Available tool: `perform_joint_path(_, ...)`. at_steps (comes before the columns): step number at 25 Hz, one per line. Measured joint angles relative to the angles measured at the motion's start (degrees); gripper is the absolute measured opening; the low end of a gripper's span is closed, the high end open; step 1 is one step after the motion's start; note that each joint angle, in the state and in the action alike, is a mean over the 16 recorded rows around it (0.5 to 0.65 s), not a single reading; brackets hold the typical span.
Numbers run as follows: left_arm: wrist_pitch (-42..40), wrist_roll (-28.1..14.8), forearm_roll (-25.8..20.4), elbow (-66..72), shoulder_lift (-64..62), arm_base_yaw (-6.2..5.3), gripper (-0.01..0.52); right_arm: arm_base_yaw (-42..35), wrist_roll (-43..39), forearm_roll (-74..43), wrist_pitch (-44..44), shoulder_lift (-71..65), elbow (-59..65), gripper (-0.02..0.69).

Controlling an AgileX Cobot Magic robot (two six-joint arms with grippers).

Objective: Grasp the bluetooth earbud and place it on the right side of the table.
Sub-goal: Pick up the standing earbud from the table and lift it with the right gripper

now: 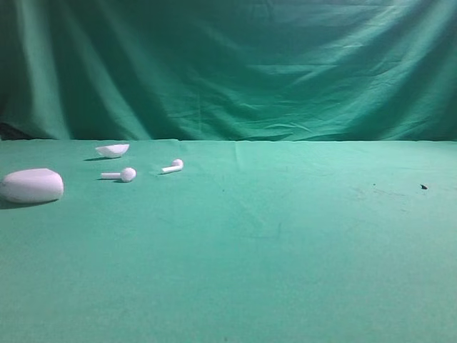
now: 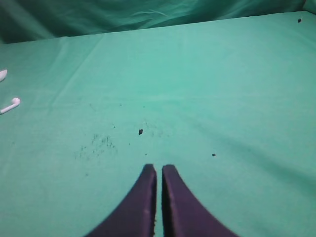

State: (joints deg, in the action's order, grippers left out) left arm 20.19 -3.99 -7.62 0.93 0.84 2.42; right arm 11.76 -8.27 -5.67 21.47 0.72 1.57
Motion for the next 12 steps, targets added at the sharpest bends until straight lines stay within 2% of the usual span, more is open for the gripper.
perform_joint_path(5, 0.0, 0.0, 0.0, 0.0, 0.0, 0.00, 0.000, 0.0, -0.4, -0.4, -1.4, 0.0, 0.0, 0.000)
perform_joint_path(12, 0.0, 0.0, 0.0, 0.0, 0.0, 0.00, 0.000, 0.0, -1.8, -0.6, -10.9, 0.0, -0.1, 0.000)
